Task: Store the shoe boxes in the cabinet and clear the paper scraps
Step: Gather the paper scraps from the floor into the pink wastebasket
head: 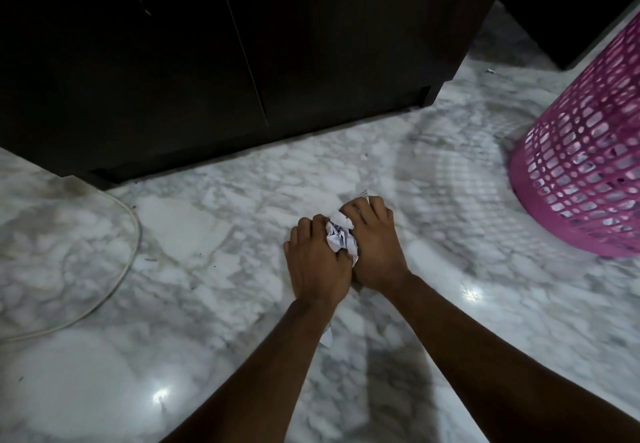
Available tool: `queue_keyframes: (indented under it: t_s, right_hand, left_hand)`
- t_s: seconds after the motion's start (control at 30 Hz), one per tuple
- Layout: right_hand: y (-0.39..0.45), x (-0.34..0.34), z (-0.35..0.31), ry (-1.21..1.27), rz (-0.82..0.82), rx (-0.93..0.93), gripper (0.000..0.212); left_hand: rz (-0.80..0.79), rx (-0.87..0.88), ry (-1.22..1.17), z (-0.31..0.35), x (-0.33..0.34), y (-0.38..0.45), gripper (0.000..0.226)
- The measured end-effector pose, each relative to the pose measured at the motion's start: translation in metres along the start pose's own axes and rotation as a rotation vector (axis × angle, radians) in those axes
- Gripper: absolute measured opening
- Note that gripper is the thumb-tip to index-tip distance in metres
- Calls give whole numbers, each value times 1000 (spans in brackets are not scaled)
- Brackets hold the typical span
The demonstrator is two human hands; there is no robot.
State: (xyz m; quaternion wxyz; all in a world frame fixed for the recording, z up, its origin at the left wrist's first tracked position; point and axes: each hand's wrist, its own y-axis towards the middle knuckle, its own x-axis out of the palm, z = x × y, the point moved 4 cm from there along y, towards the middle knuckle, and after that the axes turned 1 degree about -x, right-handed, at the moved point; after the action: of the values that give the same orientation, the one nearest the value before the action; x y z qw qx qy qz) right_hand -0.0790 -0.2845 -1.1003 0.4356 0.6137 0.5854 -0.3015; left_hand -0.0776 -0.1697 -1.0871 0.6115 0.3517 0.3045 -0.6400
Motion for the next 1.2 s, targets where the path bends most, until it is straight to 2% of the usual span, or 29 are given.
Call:
queue_keyframes:
  t_s: [0.13, 0.27, 0.37, 0.43, 0.5, 0.67, 0.77, 0.83, 1.03, 1.1, 1.2]
  right_hand:
    - [-1, 11, -3, 17, -45, -31, 24]
    - [-11, 22, -17, 40, -57, -98, 21]
    - [-19, 25, -39, 93, -121, -146, 27]
    - [-28, 23, -49, 111, -159, -190, 28]
    - [-43, 21, -48, 102, -145, -198, 28]
    - [-57, 18, -38, 53, -61, -139, 28]
    - [-55, 13, -39, 17, -12, -124, 20]
    - [-56, 9, -37, -1, -8, -79, 18]
    - [-38, -2, -36, 83, -114, -66, 34]
    - [-27, -15, -36, 170, -70, -22, 40]
    - [-12, -43, -37, 238, 44, 34, 45]
  left_hand:
    - [-35, -54, -28, -1, -6, -7, 49]
    - [-3, -204, 45, -6, -19, -32, 64]
    - [102, -346, 5, -15, -23, -58, 56]
    - [177, -373, -25, -19, -22, -77, 44]
    - [200, -312, 23, -17, -17, -91, 33]
    - [132, -169, 196, -18, -8, -86, 25]
    - [112, -61, 126, -27, -8, -78, 10]
    - [103, -32, 41, -29, -11, -71, 9]
    - [21, 176, 26, -28, -26, -40, 34]
    - [-17, 218, -79, -19, -34, -23, 39]
    - [-33, 211, -244, 0, -51, -1, 23]
